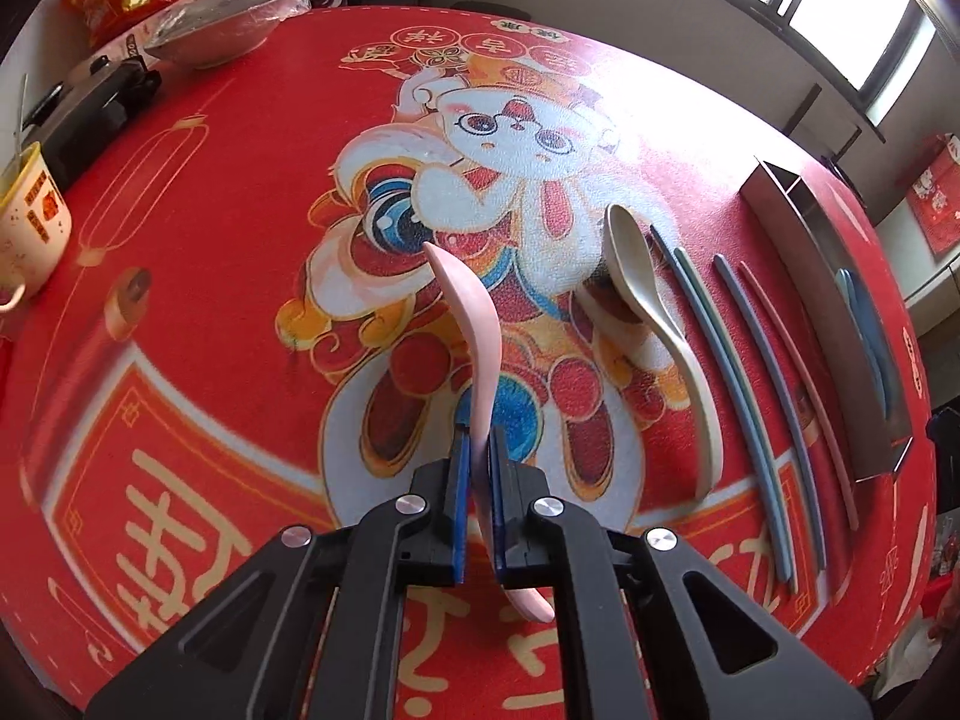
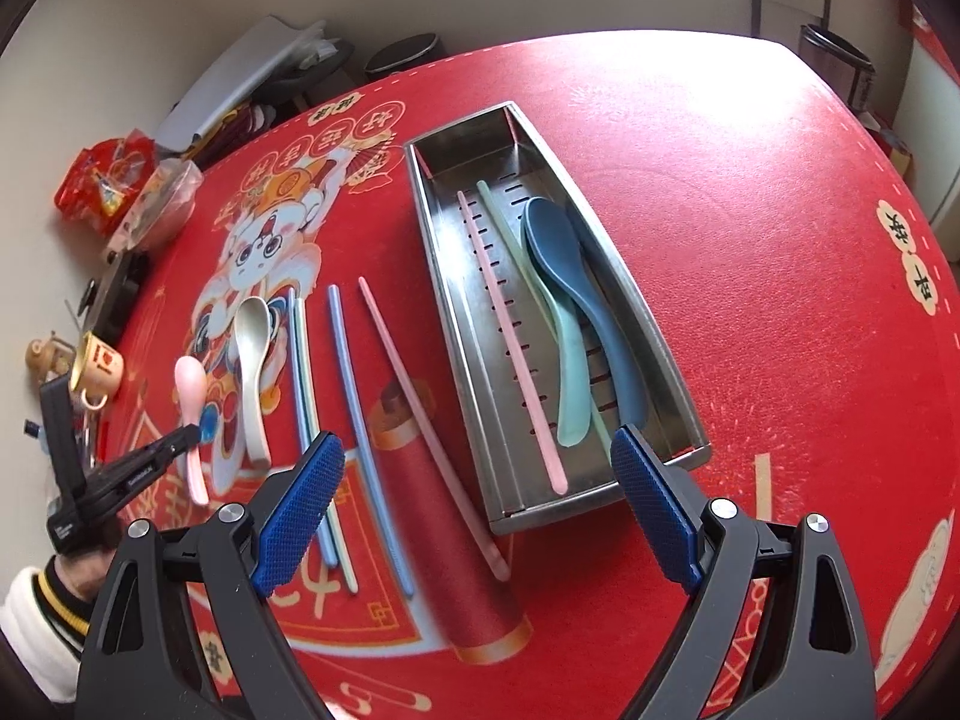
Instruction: Organize utensils
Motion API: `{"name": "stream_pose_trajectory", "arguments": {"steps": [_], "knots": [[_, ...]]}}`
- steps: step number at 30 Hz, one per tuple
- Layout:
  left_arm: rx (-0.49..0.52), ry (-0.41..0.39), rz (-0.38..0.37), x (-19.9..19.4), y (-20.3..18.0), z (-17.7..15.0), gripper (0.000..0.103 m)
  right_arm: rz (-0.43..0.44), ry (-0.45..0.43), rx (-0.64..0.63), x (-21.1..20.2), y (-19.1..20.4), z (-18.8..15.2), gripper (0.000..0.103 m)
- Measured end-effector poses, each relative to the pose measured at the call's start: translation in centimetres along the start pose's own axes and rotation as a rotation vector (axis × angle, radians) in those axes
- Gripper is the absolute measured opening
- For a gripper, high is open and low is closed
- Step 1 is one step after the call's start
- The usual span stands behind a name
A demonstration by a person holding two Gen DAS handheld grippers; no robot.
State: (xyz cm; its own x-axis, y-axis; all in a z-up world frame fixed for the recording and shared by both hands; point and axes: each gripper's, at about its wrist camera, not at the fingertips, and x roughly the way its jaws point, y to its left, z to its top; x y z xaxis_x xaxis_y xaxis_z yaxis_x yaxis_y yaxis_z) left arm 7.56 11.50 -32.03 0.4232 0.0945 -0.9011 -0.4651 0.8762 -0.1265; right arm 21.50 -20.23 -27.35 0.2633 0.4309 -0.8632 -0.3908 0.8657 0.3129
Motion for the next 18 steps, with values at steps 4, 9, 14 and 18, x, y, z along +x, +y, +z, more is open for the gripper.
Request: {"name": "stream_pose_trajectory", "arguments": {"steps": [4,9,14,18], "knots": [[0.005,0.013,-0.014,-0.3,-0.6,-0.6,0.006,0.012,0.006,0.009,0.3,-0.1,0.2,0.088],[-0.043,0.016,-0.099,-0.6,-1.4,-1.0,0.013,0.027,0.011,0.0,0.6,0.0,0.5,0.088],[-0.076,0.006,-0.163,-1.3,-1.8,-1.5,0.026,0.037,0.017,-0.009,0.7,0.1,0.5,0.088],[-0.105,0.009,-0.186,-1.3,-1.6,-1.7,0.027,0.041,0.018,-0.013,0.8,0.2,0.6,0.088]]}}
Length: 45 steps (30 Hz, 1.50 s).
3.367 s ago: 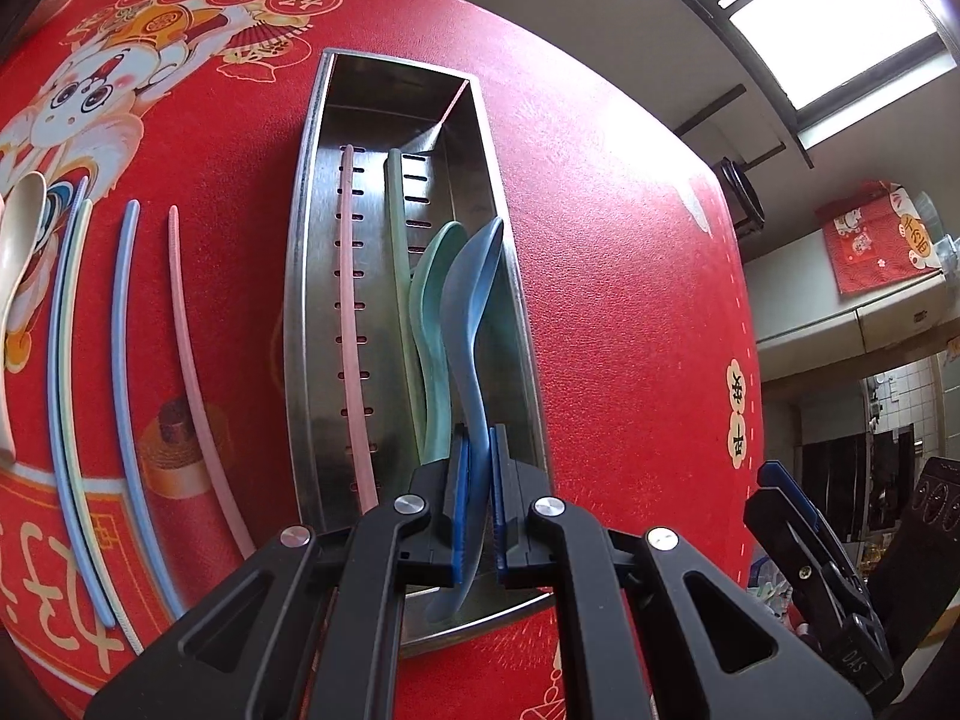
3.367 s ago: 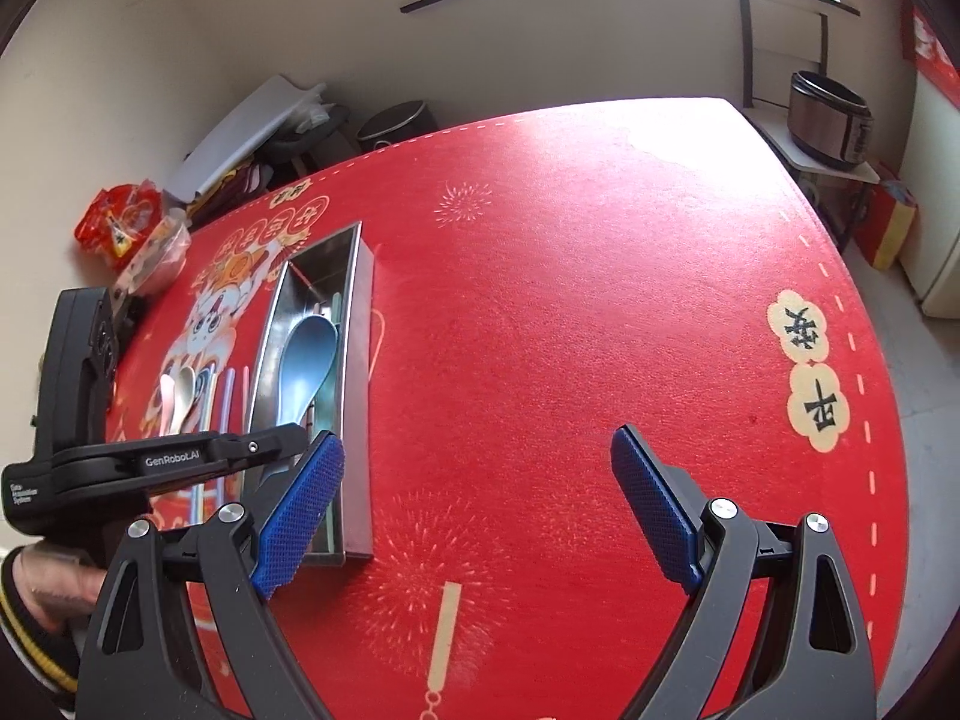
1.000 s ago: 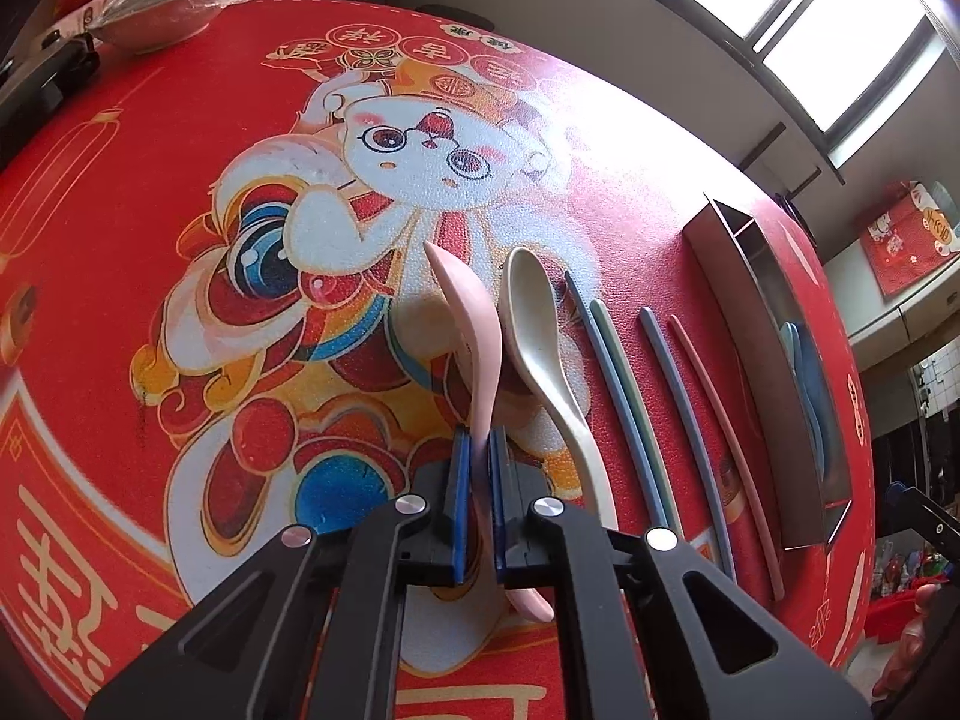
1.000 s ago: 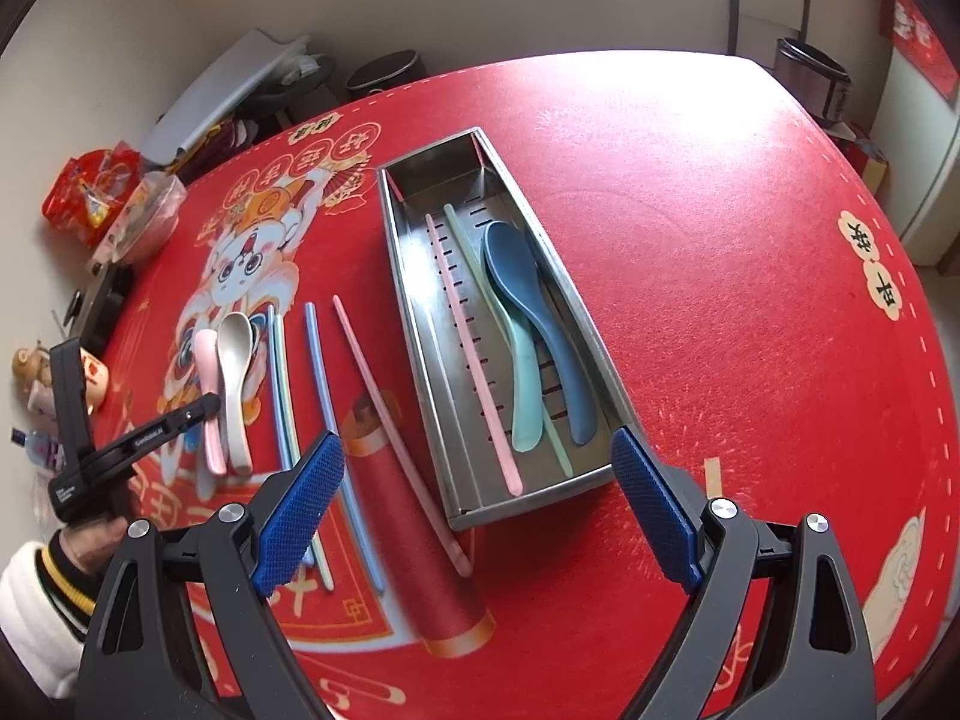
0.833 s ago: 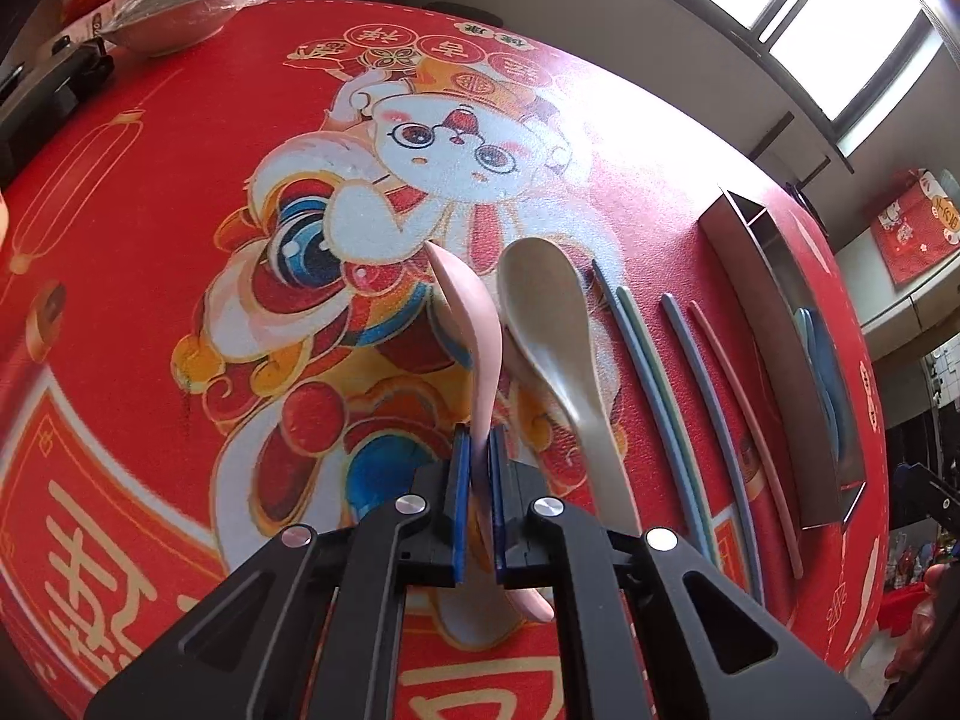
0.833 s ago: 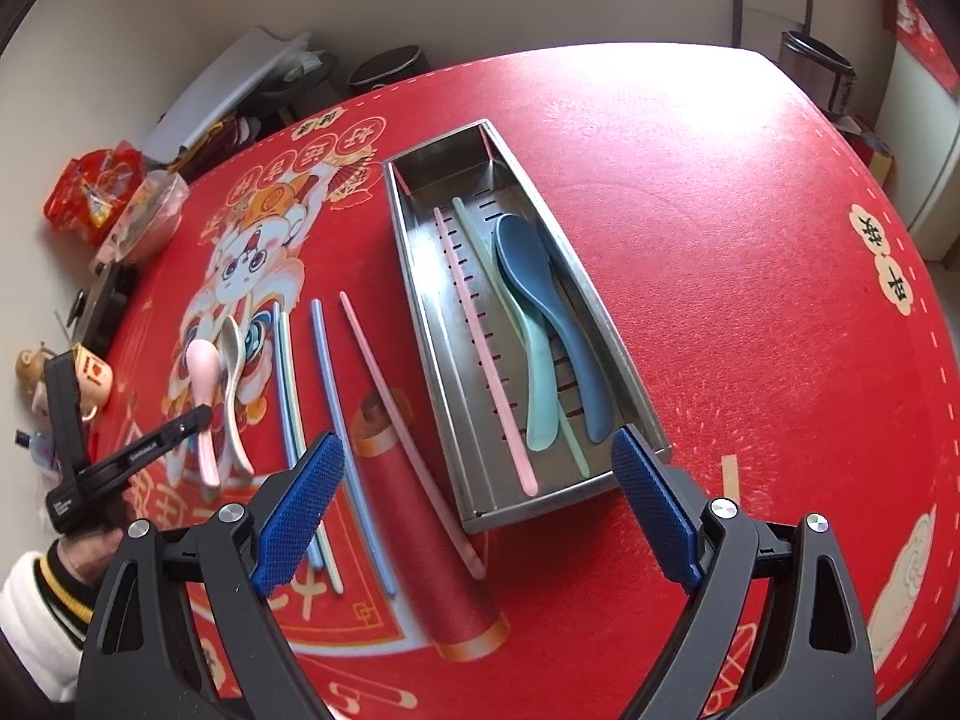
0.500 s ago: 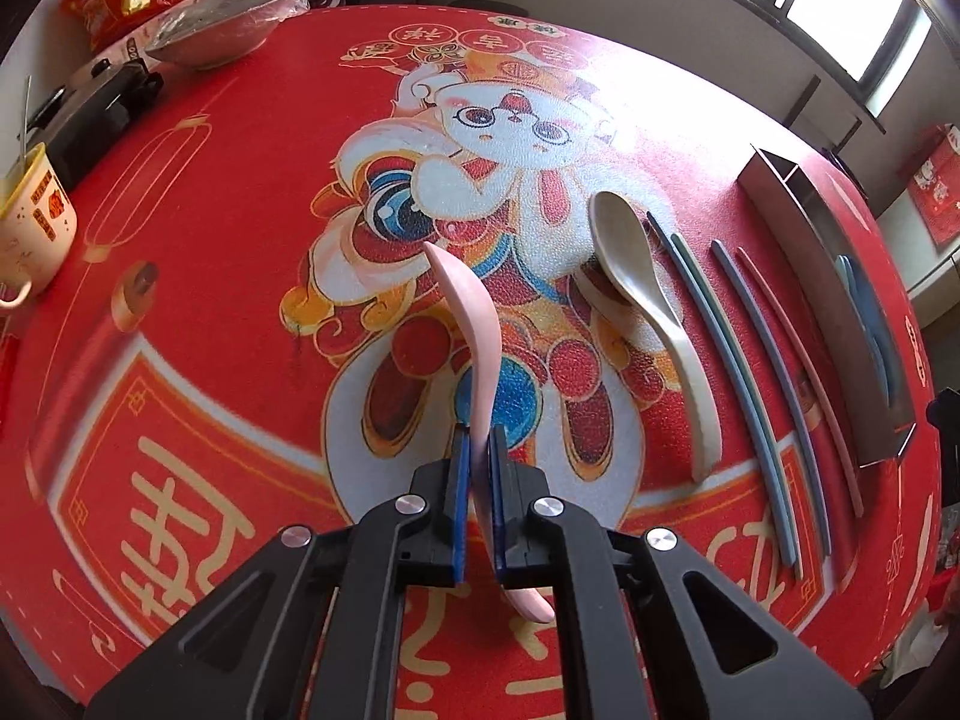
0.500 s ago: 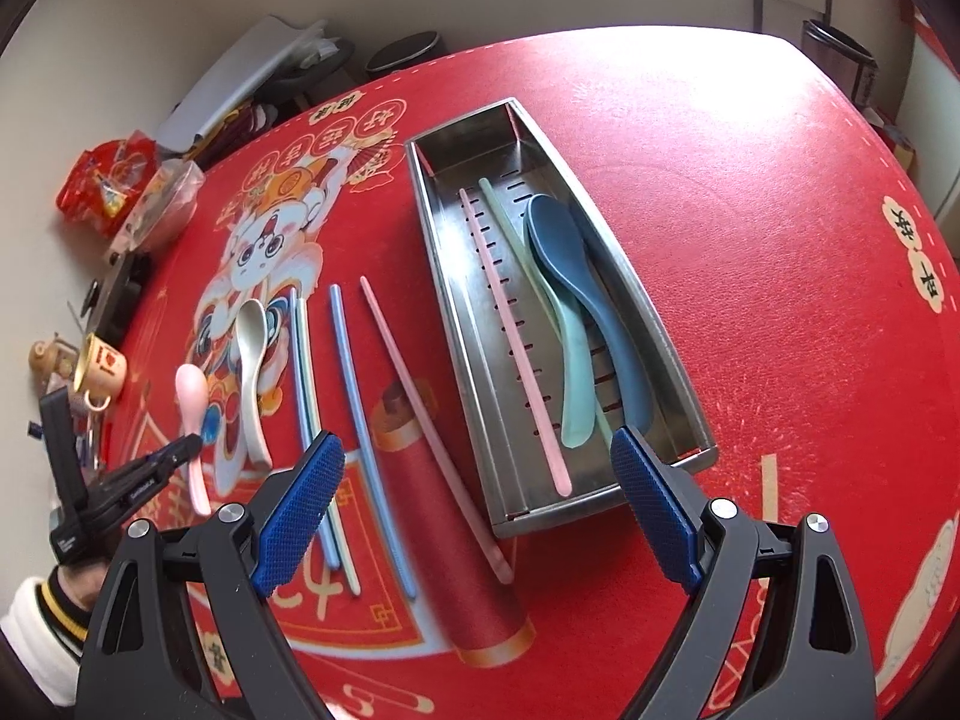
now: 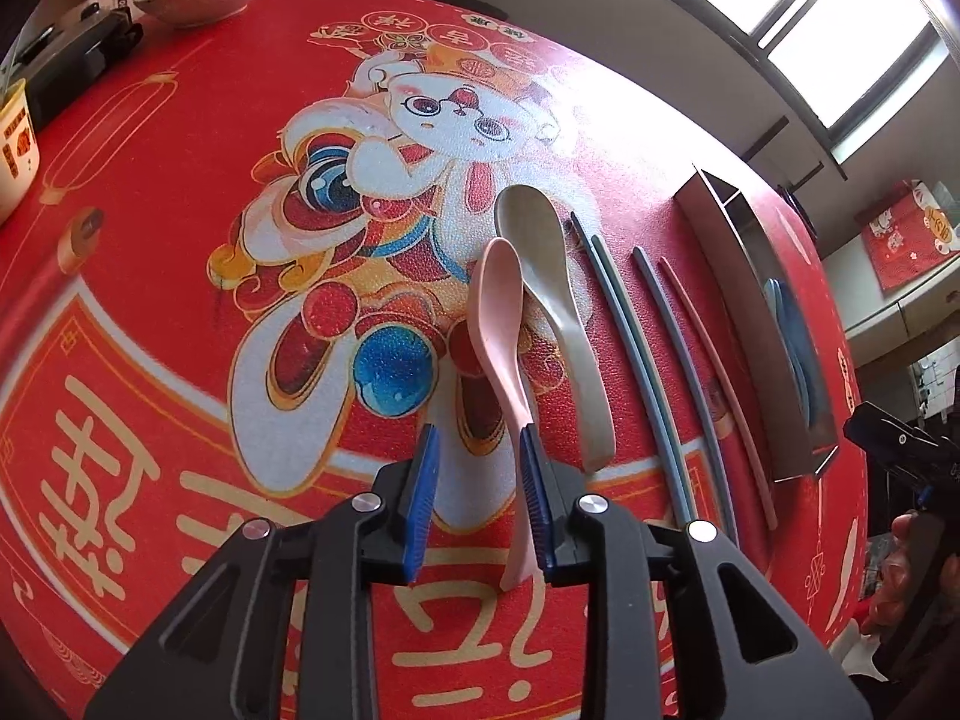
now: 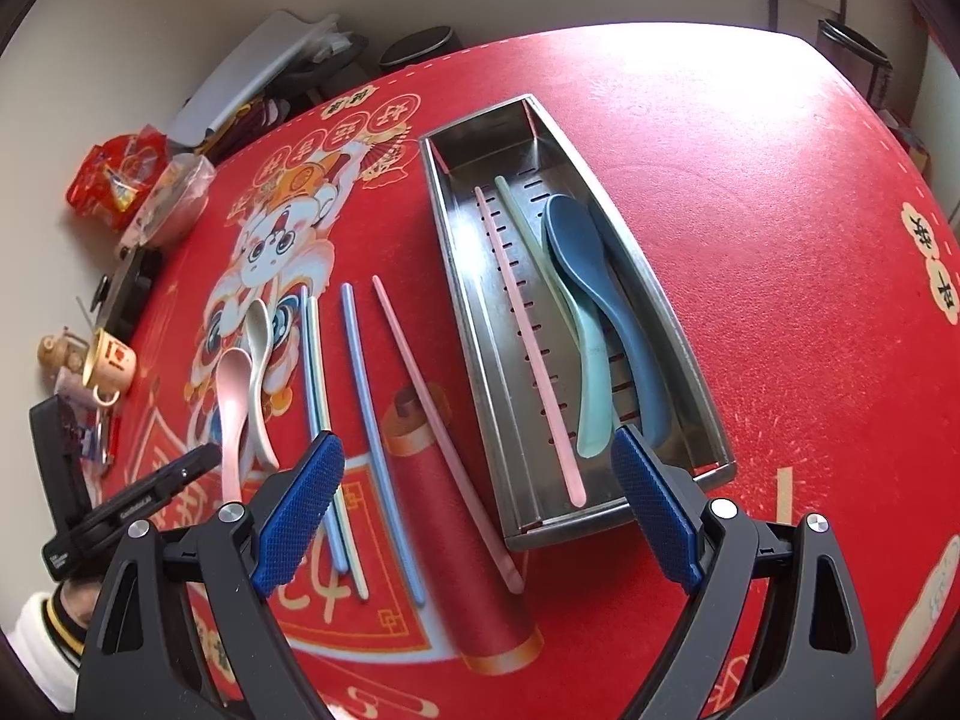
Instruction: Organize utensils
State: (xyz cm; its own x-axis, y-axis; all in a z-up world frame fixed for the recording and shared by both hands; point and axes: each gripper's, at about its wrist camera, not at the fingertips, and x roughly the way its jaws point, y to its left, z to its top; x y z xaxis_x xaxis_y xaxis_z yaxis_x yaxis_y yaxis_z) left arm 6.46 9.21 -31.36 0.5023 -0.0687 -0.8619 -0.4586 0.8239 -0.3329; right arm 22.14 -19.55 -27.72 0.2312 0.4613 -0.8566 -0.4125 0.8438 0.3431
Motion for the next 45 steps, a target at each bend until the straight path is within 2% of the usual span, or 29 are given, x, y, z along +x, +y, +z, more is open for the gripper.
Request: {"name": "stream_pose_trajectory", "arguments": {"steps": [4,15,17,20,24,31,36,37,38,40,44,45], "knots": [[-0.041,0.007,-0.05,0.3,0.4,0.0,0.027,0.001,0.005,-0.007,0.1,0.1,-0.1,0.088],[-0.021,0.045,-0.093,1.6,-0.6,0.2,0.027,-0.014,-0.002,0.012,-0.3,-0.3,-0.4,0.088],[-0.018,0.053,-0.109,1.7,-0.7,0.1,0.016,-0.017,-0.005,0.016,-0.5,-0.4,-0.4,0.088],[0.006,0.061,-0.111,1.9,-1.1,-0.1,0.01,-0.021,-0.009,0.026,-0.6,-0.7,-0.5,0.088],[0.017,0.075,-0.099,2.6,-1.3,-0.4,0.009,0.008,-0.008,0.025,-0.7,-0.6,-0.6,0.088],[0.076,0.041,-0.092,2.9,-1.6,-0.8,0.007,0.063,0.001,-0.047,-0.7,1.2,-0.8,0.087],[0.086,0.029,-0.101,3.2,-1.8,-0.9,0.007,0.08,0.017,-0.163,0.1,3.9,-0.9,0.086],[0.079,0.027,-0.108,3.2,-1.7,-0.9,0.007,0.076,0.021,-0.191,0.4,4.5,-0.9,0.073],[0.074,0.027,-0.112,3.2,-1.6,-1.0,0.007,0.065,0.036,-0.217,0.8,5.0,-0.9,0.065],[0.073,0.028,-0.114,3.0,-1.3,-0.9,0.007,0.041,0.055,-0.262,1.8,6.0,-0.9,0.059],[0.079,0.027,-0.133,2.8,-0.9,-1.0,0.008,-0.016,0.093,-0.341,4.3,7.8,-0.8,0.034],[0.084,0.026,-0.139,2.8,-0.7,-1.0,0.008,-0.025,0.1,-0.351,4.9,8.0,-0.8,0.032]]}}
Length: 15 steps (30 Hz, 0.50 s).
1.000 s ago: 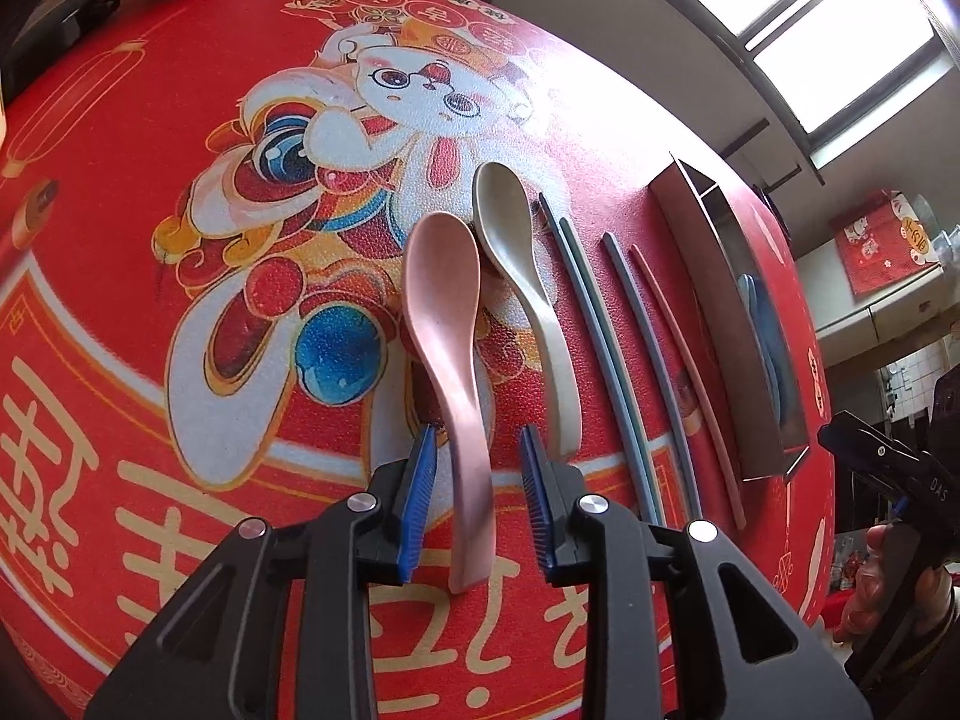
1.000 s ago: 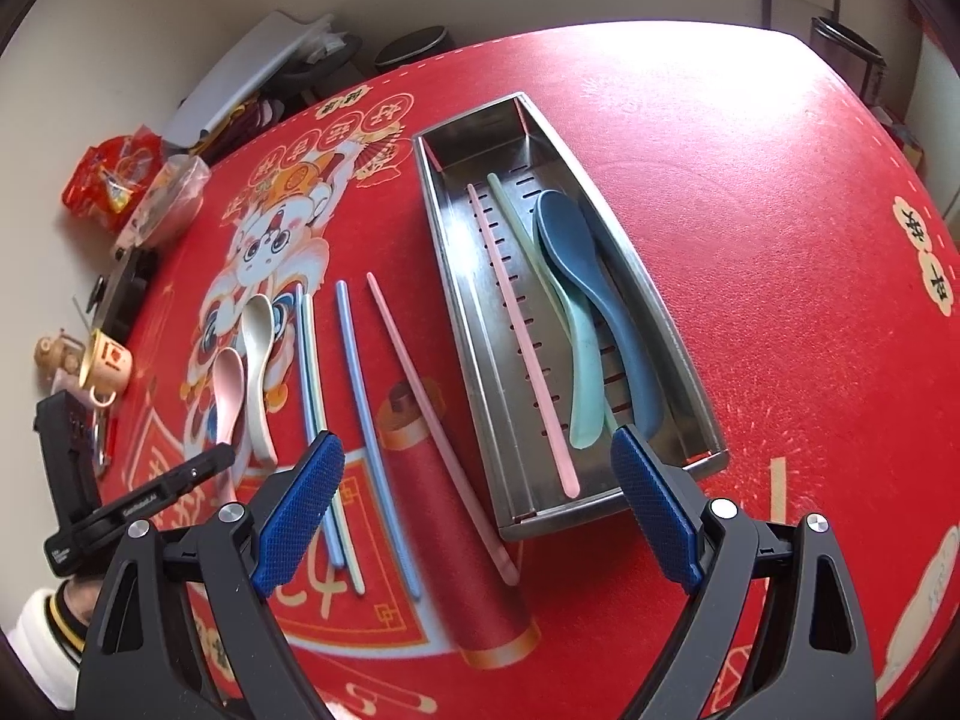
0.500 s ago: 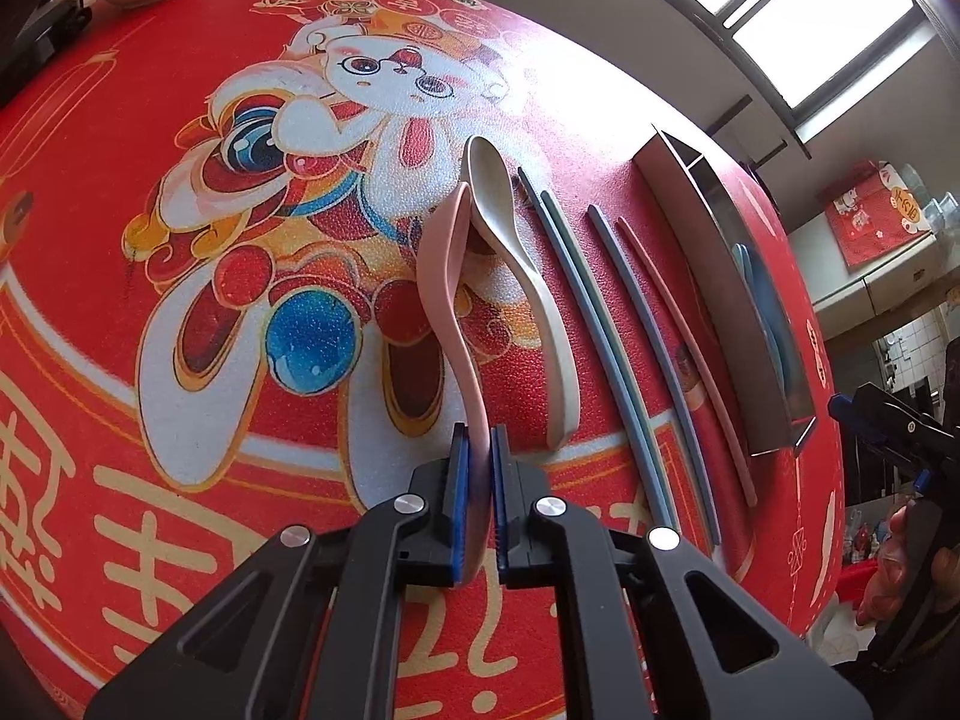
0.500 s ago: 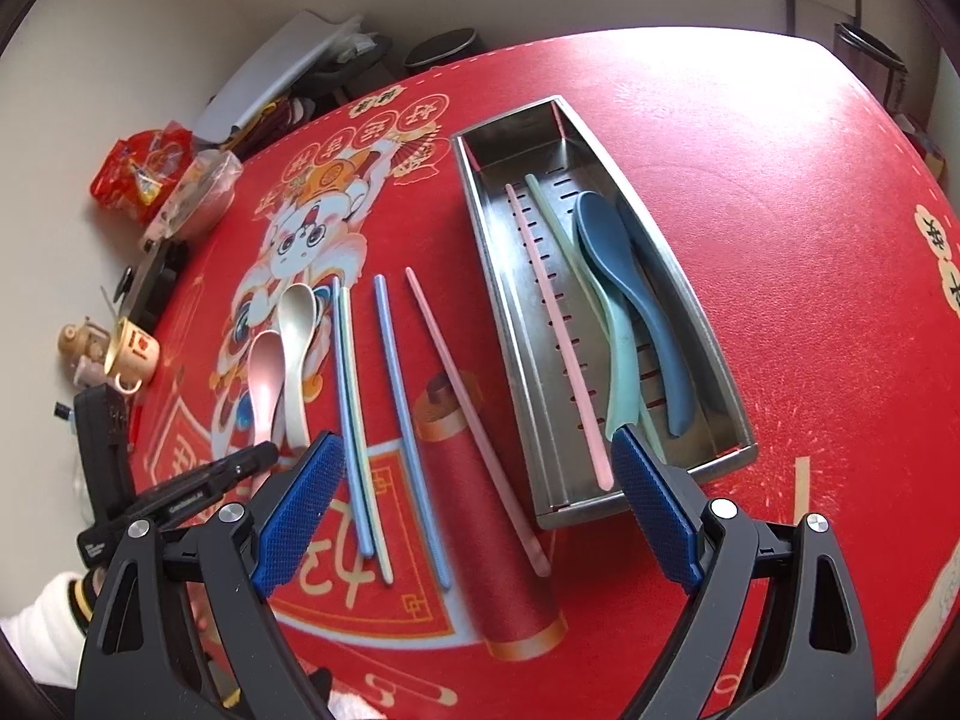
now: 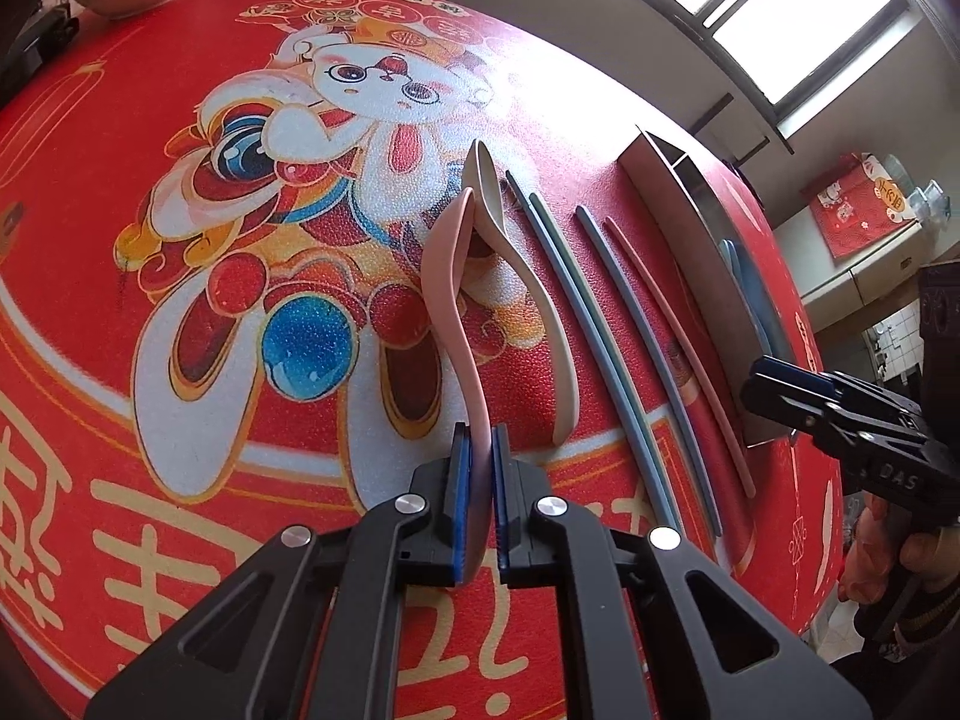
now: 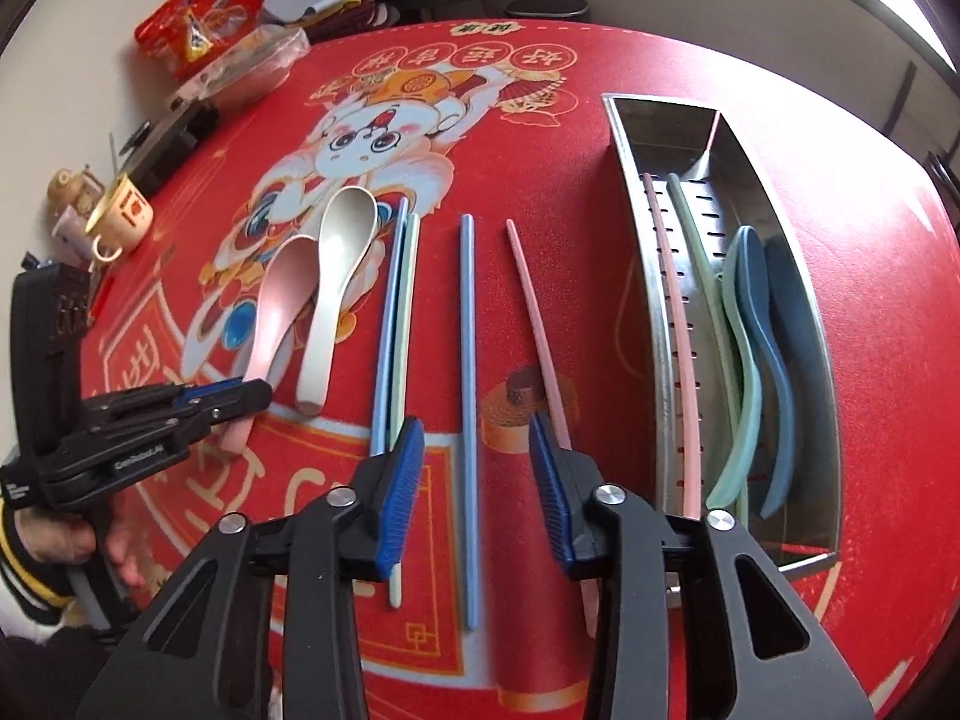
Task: Organize utensils
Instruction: 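Lower the right gripper onto the blue chopstick and grasp it while the left holds the pink spoon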
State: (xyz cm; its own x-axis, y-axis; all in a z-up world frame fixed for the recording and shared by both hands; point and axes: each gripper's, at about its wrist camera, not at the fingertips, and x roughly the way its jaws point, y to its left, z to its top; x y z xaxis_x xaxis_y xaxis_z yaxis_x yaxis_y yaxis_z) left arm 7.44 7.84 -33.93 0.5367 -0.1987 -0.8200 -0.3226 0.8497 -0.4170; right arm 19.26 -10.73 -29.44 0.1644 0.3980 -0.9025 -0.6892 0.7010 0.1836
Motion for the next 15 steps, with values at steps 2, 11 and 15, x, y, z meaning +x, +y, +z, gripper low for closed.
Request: {"name": "stream_pose_trajectory", "arguments": {"steps": [2,11,15], "knots": [[0.001,-0.002,-0.009,0.0,0.2,0.0,0.009,-0.022,0.016,-0.024,1.1,0.7,0.5,0.025],[-0.021,-0.031,-0.047,-0.3,1.4,-0.5,0.009,-0.079,0.067,-0.023,5.1,1.6,1.6,0.017],[-0.03,-0.042,-0.056,-0.4,1.6,-0.8,0.009,-0.101,0.053,-0.032,5.3,1.8,1.8,0.017]]}}
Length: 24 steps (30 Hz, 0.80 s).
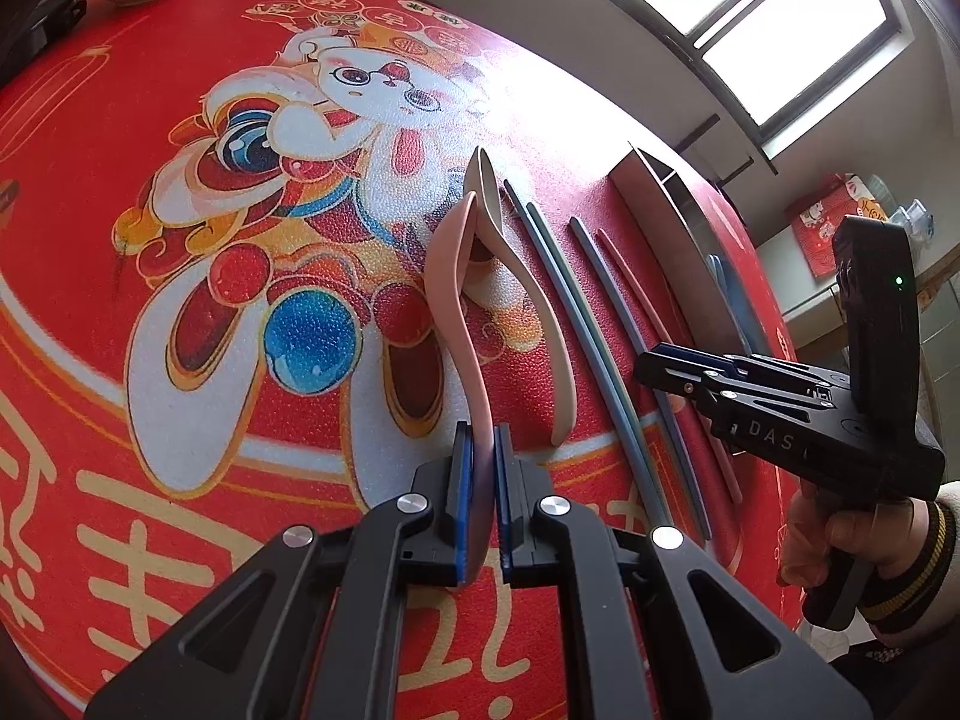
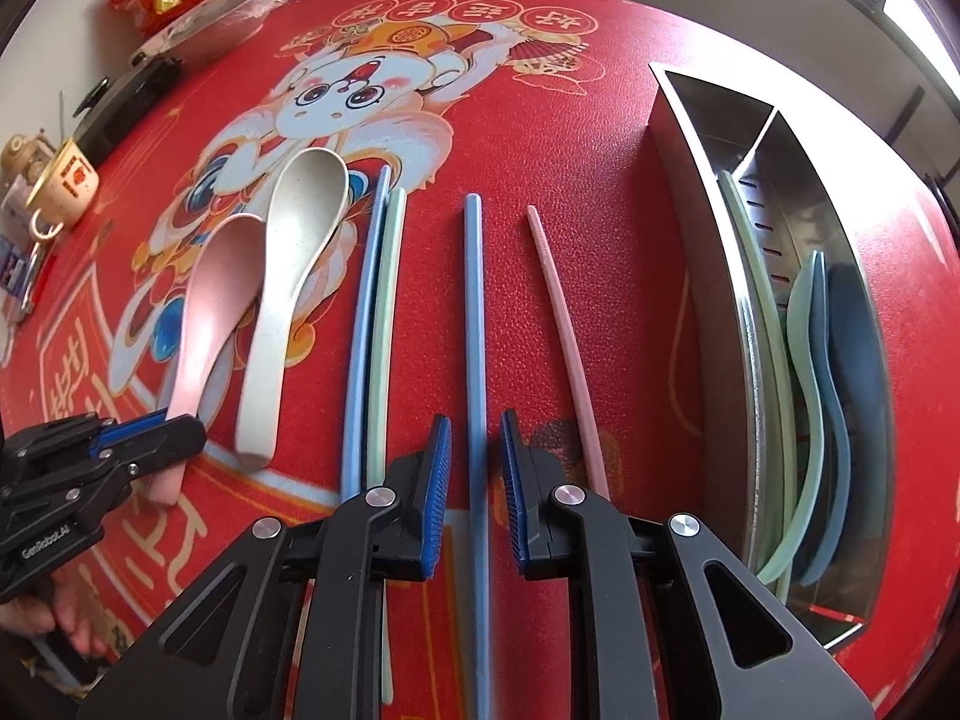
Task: Organize utensils
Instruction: 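Lower the right gripper onto the blue chopstick and grasp it while the left holds the pink spoon, then carry the blue chopstick into the steel tray and open the right gripper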
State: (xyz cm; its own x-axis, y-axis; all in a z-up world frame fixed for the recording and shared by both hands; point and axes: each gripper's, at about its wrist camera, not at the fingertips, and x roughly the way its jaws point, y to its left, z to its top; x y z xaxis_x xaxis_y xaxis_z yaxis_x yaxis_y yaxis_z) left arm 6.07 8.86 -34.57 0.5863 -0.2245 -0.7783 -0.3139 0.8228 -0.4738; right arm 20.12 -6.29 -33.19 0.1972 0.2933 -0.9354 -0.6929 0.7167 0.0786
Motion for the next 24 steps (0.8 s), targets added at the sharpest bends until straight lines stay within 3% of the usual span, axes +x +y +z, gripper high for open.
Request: {"name": "stream_pose_trajectory", "arguments": {"steps": [3,6,14,24], "knots": [[-0.006,-0.001,-0.001,-0.1,0.1,-0.1,0.009,-0.008,-0.005,0.001,0.0,0.1,-0.1,0.015],[-0.012,-0.008,0.008,-0.2,-0.1,-0.3,0.009,0.009,-0.006,0.01,-0.2,0.0,-0.5,0.006],[0.01,0.01,0.053,-0.3,-1.2,0.0,0.007,0.064,-0.022,0.038,-1.2,-1.1,-1.6,0.006],[-0.099,-0.14,0.079,-5.3,-0.2,1.1,0.007,0.18,-0.156,0.098,-5.8,-3.1,-2.9,0.006]]}}
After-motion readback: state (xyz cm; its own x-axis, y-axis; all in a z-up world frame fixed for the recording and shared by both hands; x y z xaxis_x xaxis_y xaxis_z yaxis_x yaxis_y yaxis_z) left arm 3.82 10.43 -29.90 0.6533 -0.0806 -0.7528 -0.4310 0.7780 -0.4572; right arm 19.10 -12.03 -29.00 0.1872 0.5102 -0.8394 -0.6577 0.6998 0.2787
